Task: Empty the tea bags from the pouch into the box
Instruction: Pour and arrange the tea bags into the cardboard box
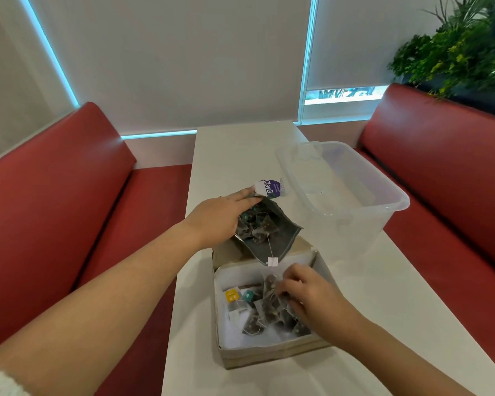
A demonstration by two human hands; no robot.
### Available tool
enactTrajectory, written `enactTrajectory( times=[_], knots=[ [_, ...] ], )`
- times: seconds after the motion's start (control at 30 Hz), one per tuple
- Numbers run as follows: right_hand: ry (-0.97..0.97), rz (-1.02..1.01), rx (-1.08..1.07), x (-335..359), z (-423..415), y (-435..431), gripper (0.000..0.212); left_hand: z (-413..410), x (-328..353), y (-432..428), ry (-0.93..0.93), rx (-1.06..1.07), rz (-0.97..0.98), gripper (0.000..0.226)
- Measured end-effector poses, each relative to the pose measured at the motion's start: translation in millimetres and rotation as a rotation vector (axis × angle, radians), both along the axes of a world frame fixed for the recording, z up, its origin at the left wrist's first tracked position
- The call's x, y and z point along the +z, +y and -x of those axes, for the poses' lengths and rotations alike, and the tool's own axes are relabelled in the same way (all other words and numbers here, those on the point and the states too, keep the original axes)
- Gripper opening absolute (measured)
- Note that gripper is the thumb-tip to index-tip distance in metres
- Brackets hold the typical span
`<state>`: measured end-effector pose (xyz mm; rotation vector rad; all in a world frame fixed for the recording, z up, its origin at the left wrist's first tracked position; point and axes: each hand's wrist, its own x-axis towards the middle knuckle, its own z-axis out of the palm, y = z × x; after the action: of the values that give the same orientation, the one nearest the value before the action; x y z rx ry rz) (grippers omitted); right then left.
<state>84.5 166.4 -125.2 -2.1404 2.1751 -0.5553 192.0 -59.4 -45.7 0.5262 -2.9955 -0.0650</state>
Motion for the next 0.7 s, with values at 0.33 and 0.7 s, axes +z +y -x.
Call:
enactTrajectory(
  times=[0.33,0.7],
  knots=[
    [-0.083,0.098,-0.185,6.3,0.0,-13.4,0.022,4.5,4.9,-6.0,0.014,-0.032,-0.086,0.073],
    [-0.122,-0.24,-0.249,28.1,23.4,-150.2,0.057,11.1,17.9,-23.6,0.038,-0.059,-0.262,0.072]
  ],
)
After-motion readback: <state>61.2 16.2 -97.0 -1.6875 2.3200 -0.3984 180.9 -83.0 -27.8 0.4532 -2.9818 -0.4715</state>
